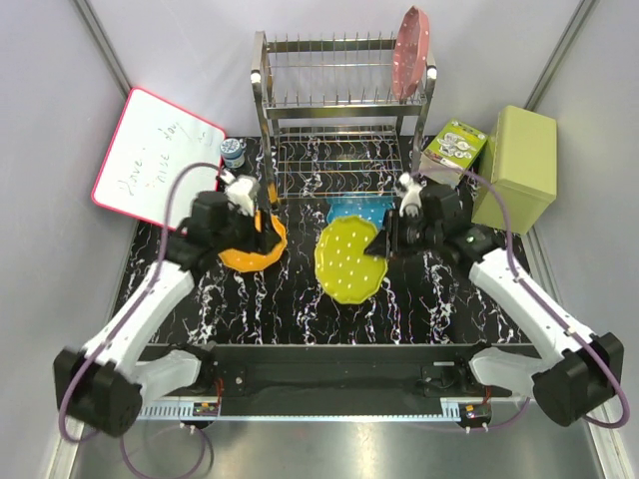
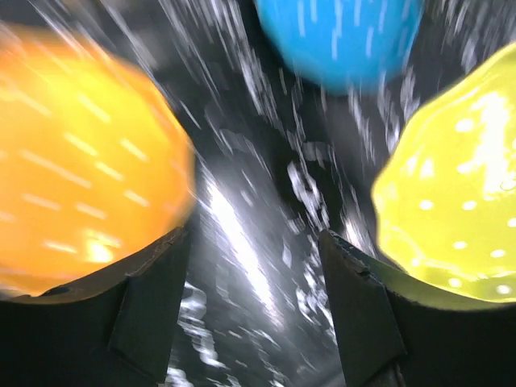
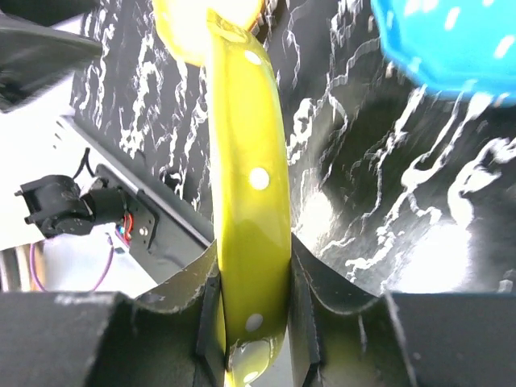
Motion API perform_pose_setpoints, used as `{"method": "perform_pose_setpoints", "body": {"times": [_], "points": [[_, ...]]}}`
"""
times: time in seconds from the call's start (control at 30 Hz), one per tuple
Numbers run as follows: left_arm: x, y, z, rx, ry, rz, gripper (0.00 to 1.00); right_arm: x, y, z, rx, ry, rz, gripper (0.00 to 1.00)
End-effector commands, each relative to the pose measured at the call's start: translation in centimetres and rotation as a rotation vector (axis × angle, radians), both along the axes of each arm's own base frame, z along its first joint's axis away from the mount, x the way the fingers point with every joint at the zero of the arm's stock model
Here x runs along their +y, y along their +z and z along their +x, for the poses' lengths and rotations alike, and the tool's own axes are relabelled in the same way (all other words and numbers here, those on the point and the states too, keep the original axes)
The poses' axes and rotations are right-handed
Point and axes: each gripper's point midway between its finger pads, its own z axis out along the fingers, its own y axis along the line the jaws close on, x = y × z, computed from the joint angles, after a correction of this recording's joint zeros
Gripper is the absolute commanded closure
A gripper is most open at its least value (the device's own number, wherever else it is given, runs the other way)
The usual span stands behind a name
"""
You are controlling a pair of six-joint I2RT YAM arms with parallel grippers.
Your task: Load the plates into the dish rack
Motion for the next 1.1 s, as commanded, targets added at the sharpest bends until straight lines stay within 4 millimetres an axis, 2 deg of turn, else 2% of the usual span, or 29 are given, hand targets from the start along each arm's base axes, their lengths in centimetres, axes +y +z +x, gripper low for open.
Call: {"method": "perform_pose_setpoints", "body": {"times": [0.0,0.03,0.1,0.13,0.17,0.2,0.23,0.27,0.3,0.33,0.37,0.4,0.43,0.47,0.5,0.53,0.57,0.6,0.63,0.67,0.7,0.77,0.8,0.87,0.9,0.93,0.97,1.0,1.07], "points": [[3.9,7.9,1.0,-0.334,0.019,0.109,0.30,-0.3,8.2,1.6,-0.254,0.078,-0.056,1.00],[4.3,9.7,0.6,-0.403,0.033,0.100,0.28,-0.3,11.3,1.8,-0.315,0.093,-0.059,1.00],[5.2,10.7,0.3,-0.456,0.069,0.109,0.27,0.1,13.4,3.2,-0.414,0.153,-0.101,1.00],[5.5,11.6,-0.3,-0.498,0.077,0.093,0.27,0.2,17.3,3.6,-0.512,0.162,-0.087,1.00],[5.6,11.8,-0.7,-0.512,0.079,0.087,0.27,0.5,18.7,4.0,-0.555,0.179,-0.085,1.00],[5.9,10.9,-0.9,-0.527,0.065,0.118,0.27,1.1,19.3,5.0,-0.579,0.200,-0.092,1.00],[6.3,11.5,-1.2,-0.564,0.083,0.113,0.23,1.2,23.2,5.2,-0.652,0.188,-0.062,1.00],[7.3,11.4,-0.9,-0.567,0.143,0.136,0.22,1.4,24.7,5.5,-0.678,0.183,-0.051,1.00],[7.7,11.2,-0.8,-0.561,0.174,0.133,0.21,2.0,25.1,6.6,-0.676,0.188,-0.048,1.00],[7.8,11.1,-0.8,-0.560,0.182,0.138,0.20,1.9,29.0,6.2,-0.774,0.183,-0.021,1.00],[7.8,11.1,-0.7,-0.560,0.181,0.137,0.20,1.9,30.5,6.4,-0.823,0.183,-0.018,1.00],[7.7,11.1,-0.4,-0.569,0.182,0.138,0.20,2.4,30.9,7.8,-0.843,0.176,-0.030,1.00],[7.7,11.1,-0.2,-0.576,0.182,0.143,0.20,1.7,35.2,7.3,-0.949,0.129,0.000,1.00],[8.4,11.2,0.2,-0.584,0.225,0.161,0.20,1.2,36.6,8.4,-0.985,0.065,-0.014,1.00],[8.8,11.6,0.6,-0.592,0.251,0.160,0.19,1.8,36.6,10.7,-1.006,0.044,-0.035,1.00],[9.1,11.8,0.8,-0.594,0.266,0.162,0.19,0.8,40.3,10.4,-1.106,-0.025,-0.003,1.00],[9.4,12.0,1.0,-0.598,0.278,0.166,0.19,-0.2,41.7,11.8,-1.134,-0.141,-0.019,1.00],[9.5,12.1,1.2,-0.609,0.280,0.170,0.19,0.1,42.6,13.9,-1.185,-0.189,-0.011,1.00],[9.6,12.2,1.3,-0.617,0.281,0.174,0.19,-0.4,44.4,14.0,-1.249,-0.232,0.001,1.00],[9.7,11.9,1.4,-0.621,0.282,0.186,0.19,-0.7,44.9,15.4,-1.287,-0.298,-0.030,1.00],[9.9,11.9,1.4,-0.622,0.290,0.183,0.19,-0.8,46.5,16.2,-1.358,-0.354,-0.014,1.00],[10.0,11.7,1.2,-0.606,0.301,0.164,0.19,-1.6,47.6,17.2,-1.426,-0.453,-0.052,1.00],[10.1,11.5,1.1,-0.604,0.298,0.162,0.19,-2.0,49.0,17.5,-1.484,-0.523,-0.031,1.00],[10.2,10.8,0.7,-0.580,0.315,0.136,0.19,-3.0,49.3,19.0,-1.517,-0.643,-0.083,1.00],[10.3,10.6,0.5,-0.572,0.319,0.125,0.19,-4.1,51.1,18.5,-1.570,-0.733,-0.048,1.00],[10.3,10.3,0.4,-0.554,0.325,0.107,0.19,-4.7,51.7,18.5,-1.588,-0.795,-0.037,1.00],[10.3,9.7,0.2,-0.539,0.326,0.100,0.19,-4.6,50.7,20.0,-1.575,-0.842,-0.072,1.00],[10.4,9.6,0.1,-0.535,0.335,0.092,0.19,-5.2,52.1,18.9,-1.613,-0.880,-0.034,1.00],[10.1,9.0,-0.2,-0.515,0.324,0.070,0.19,-5.6,52.4,19.0,-1.665,-0.977,-0.064,1.00]]}}
